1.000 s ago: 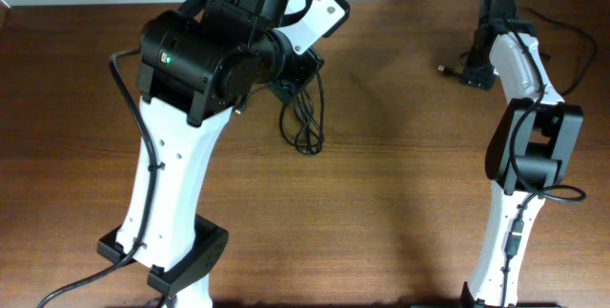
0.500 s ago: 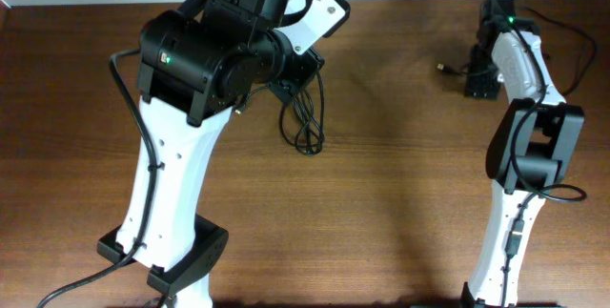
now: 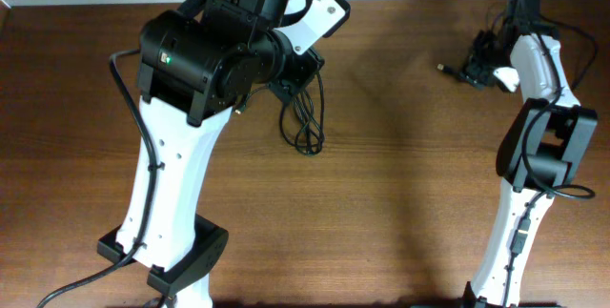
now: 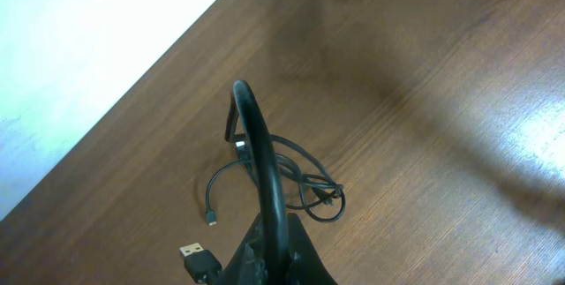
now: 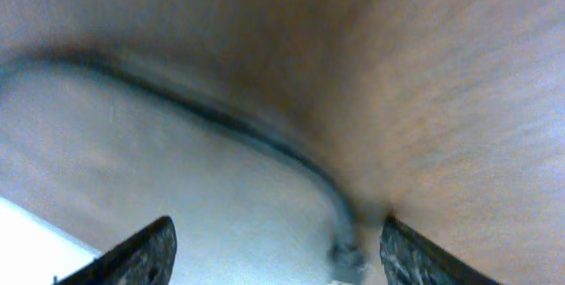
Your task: Untangle cables
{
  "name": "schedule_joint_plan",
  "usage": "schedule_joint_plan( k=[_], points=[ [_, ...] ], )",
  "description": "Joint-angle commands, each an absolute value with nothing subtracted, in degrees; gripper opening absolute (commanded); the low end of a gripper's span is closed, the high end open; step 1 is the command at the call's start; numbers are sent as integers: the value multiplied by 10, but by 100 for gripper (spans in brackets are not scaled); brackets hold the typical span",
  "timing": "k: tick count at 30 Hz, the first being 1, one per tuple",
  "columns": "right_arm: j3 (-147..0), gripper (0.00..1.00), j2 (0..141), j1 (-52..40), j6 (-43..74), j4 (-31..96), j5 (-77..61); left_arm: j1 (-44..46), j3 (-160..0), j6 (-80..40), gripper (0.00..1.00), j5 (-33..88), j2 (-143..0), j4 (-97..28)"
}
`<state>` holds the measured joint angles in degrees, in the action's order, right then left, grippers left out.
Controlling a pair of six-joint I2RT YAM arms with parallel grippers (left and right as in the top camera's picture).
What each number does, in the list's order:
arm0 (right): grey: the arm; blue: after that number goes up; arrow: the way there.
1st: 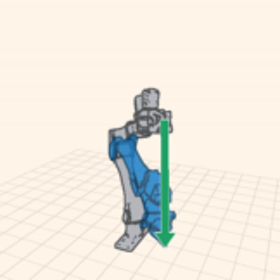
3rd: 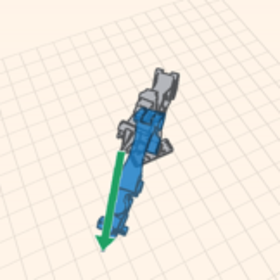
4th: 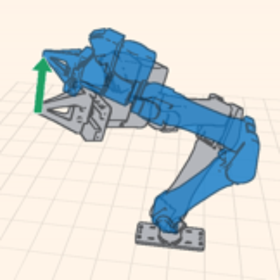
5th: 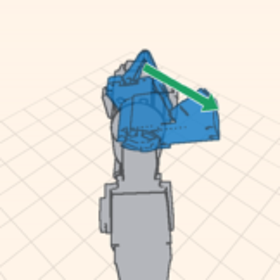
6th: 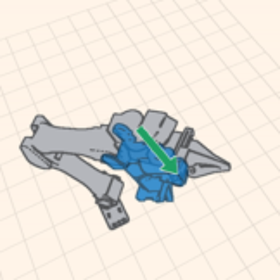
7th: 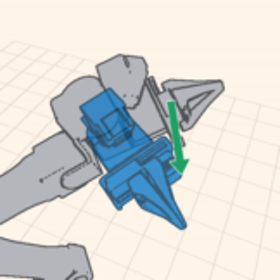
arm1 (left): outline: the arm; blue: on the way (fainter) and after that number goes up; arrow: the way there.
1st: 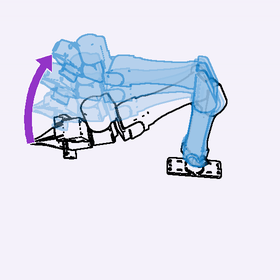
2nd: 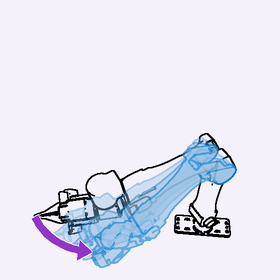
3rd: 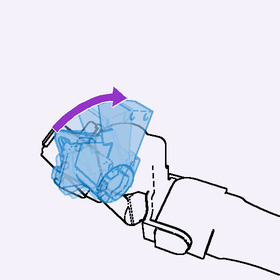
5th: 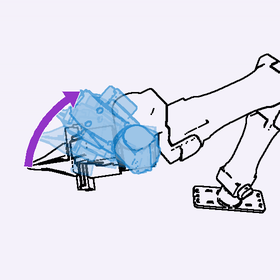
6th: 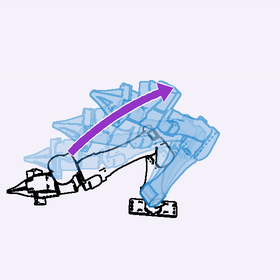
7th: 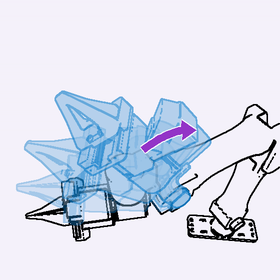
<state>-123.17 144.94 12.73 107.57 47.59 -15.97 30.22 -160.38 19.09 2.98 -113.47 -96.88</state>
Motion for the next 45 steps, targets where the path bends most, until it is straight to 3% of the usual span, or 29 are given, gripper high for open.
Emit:
schedule_joint_plan(
  k=[1, 6, 9, 10, 11, 12, 13, 14, 24, 37, 38, 39, 40, 41, 45],
  points=[
    [-1194, 73, 1547, 84, 1044, 452, -118, 302, -1604, 198, 0, 36, -1132, -967],
    [-1197, 76, 1549, 51, 990, 509, 35, 302, -1604, 198, 0, 36, -1132, -967],
    [-1195, 72, 1550, 46, 936, 542, 108, 302, -1604, 198, 0, 36, -1132, -967],
    [-1195, 60, 1550, 46, 924, 546, 120, 302, -1604, 198, 0, 36, -1132, -967],
    [-1195, 38, 1550, 47, 916, 552, 133, 302, -1604, 198, 0, 36, -1132, -967],
    [-1195, 25, 1550, 49, 911, 559, 154, 302, -1604, 198, 0, 36, -1132, -967],
    [-1195, 20, 1550, 53, 893, 557, 179, 302, -1604, 198, 0, 36, -1132, -967],
    [-1196, 4, 1550, 58, 867, 554, 203, 302, -1604, 198, 0, 36, -1132, -967],
    [-1198, 4, 1550, 149, 580, 442, 317, 302, -1604, 207, 0, 36, -1132, -967],
    [-1203, 4, 1547, 260, 491, 443, 379, 302, -1604, 207, 0, 36, -1132, -967],
    [-1204, 11, 1545, 259, 476, 447, 377, 302, -1604, 207, 0, 36, -1132, -967],
    [-1204, 31, 1540, 255, 461, 453, 374, 302, -1604, 207, 0, 36, -1132, -967],
    [-1204, 61, 1535, 251, 446, 458, 373, 302, -1604, 207, 0, 36, -1132, -967],
    [-1210, 80, 1526, 243, 434, 470, 373, 302, -1604, 207, 0, 36, -1132, -967],
    [-1249, 86, 1483, 210, 413, 517, 366, 302, -1604, 207, 0, 36, -1132, -967]
  ],
)
